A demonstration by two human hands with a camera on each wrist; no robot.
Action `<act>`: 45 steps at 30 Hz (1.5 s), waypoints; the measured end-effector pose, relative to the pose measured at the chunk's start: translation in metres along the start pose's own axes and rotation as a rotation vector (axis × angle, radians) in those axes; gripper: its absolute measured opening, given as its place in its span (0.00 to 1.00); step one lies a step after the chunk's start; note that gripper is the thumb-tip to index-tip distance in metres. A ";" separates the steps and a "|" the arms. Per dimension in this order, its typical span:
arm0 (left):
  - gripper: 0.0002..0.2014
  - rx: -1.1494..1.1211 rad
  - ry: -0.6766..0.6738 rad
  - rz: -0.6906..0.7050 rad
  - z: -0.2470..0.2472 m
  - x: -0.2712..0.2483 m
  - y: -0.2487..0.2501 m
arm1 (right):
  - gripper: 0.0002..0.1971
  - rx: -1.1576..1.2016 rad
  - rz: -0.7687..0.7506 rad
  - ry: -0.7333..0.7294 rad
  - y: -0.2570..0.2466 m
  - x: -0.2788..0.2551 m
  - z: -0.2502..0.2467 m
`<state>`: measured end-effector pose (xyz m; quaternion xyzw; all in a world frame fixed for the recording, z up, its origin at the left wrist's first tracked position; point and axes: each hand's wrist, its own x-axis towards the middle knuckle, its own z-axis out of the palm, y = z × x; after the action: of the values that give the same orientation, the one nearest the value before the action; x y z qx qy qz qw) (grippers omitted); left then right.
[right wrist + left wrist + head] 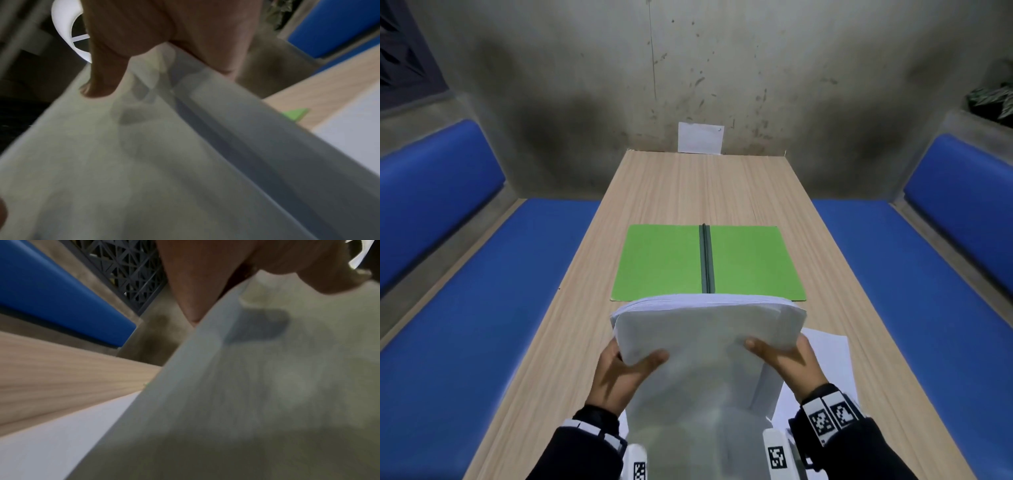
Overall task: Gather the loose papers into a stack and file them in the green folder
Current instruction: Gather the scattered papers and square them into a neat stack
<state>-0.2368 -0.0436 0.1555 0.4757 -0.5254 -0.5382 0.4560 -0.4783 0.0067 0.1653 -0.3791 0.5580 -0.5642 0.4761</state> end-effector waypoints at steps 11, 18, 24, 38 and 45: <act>0.34 -0.103 -0.157 -0.043 -0.005 -0.002 0.010 | 0.21 0.046 0.024 0.119 0.001 0.006 0.002; 0.45 0.072 -0.191 -0.179 -0.009 -0.002 -0.030 | 0.20 -0.012 0.115 -0.008 0.027 0.005 0.003; 0.10 0.087 0.012 -0.198 -0.001 0.009 -0.034 | 0.09 -0.046 0.131 0.039 0.030 0.017 0.009; 0.24 -0.055 0.321 -0.446 -0.095 0.021 -0.049 | 0.10 -0.760 0.342 -0.155 0.092 0.003 -0.038; 0.11 -0.374 0.313 -0.510 -0.103 0.005 -0.078 | 0.16 -0.993 0.397 -0.275 0.119 -0.019 0.027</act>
<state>-0.1342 -0.0600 0.0783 0.5765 -0.2061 -0.6422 0.4612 -0.4343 0.0266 0.0513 -0.5159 0.7505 -0.0778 0.4056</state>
